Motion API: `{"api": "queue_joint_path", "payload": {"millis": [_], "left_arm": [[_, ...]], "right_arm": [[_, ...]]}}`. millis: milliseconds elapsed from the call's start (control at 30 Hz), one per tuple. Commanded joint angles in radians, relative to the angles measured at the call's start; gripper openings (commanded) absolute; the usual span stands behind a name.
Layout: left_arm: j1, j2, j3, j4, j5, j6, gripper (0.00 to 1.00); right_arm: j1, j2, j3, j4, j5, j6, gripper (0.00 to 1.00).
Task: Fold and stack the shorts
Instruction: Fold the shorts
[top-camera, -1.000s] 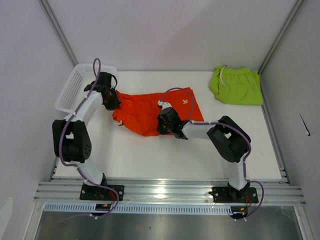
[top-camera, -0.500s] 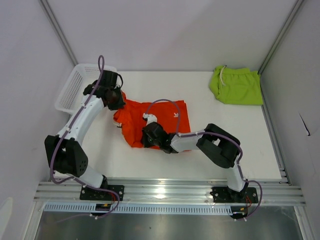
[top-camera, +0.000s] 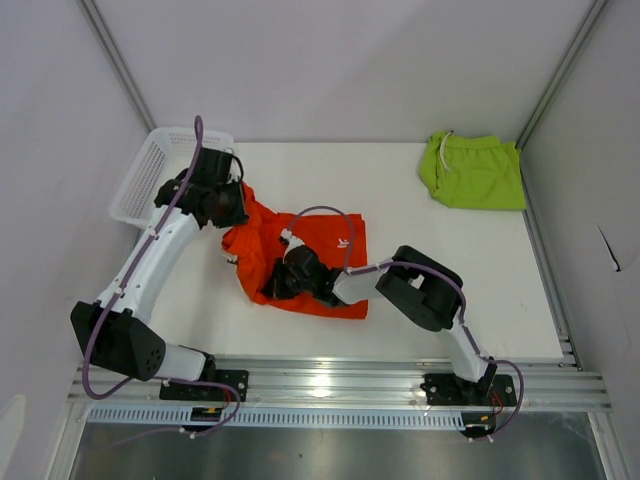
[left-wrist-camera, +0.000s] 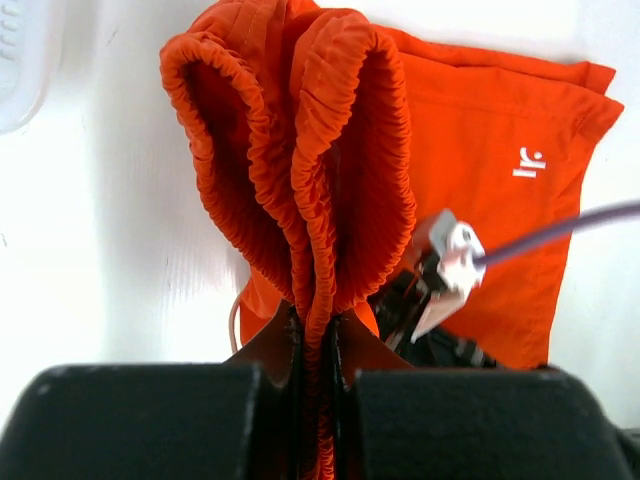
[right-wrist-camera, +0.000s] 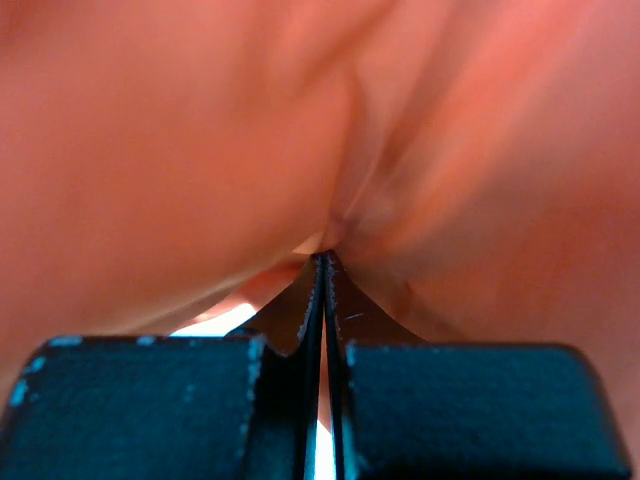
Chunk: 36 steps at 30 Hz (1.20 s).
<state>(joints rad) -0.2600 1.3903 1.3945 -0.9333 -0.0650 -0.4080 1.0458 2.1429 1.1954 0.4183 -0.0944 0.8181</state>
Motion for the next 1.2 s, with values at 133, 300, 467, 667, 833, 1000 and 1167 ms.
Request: {"api": "queue_joint_path", "payload": {"millis": [133,300,467,667,833,1000,1167], "left_arm": [[-0.045,-0.033,-0.005,0.017,0.011,0.066,0.0],[-0.048,-0.04,-0.005,0.021,0.002,0.086,0.0],[-0.05,-0.05,0.006,0.016,-0.024,0.103,0.0],[-0.051,-0.05,0.023,0.005,-0.027,0.121,0.0],[-0.054,-0.045,0.034,0.002,-0.025,0.126,0.0],[-0.067,-0.039,0.049,-0.004,-0.032,0.126,0.0],[-0.085,-0.02,0.07,-0.019,-0.044,0.124,0.0]], "right_arm": [[-0.018,0.009,0.018,0.016,-0.099,0.093,0.0],[-0.039,-0.061,0.018,-0.064,-0.065,0.079,0.12],[-0.085,-0.147,0.039,-0.168,-0.027,0.047,0.14],[-0.167,-0.187,0.073,-0.253,-0.027,0.013,0.13],[-0.23,-0.149,0.108,-0.26,-0.088,0.003,0.03],[-0.262,-0.068,0.208,-0.273,-0.125,0.003,0.0],[-0.277,0.026,0.282,-0.239,-0.166,0.049,0.0]]}}
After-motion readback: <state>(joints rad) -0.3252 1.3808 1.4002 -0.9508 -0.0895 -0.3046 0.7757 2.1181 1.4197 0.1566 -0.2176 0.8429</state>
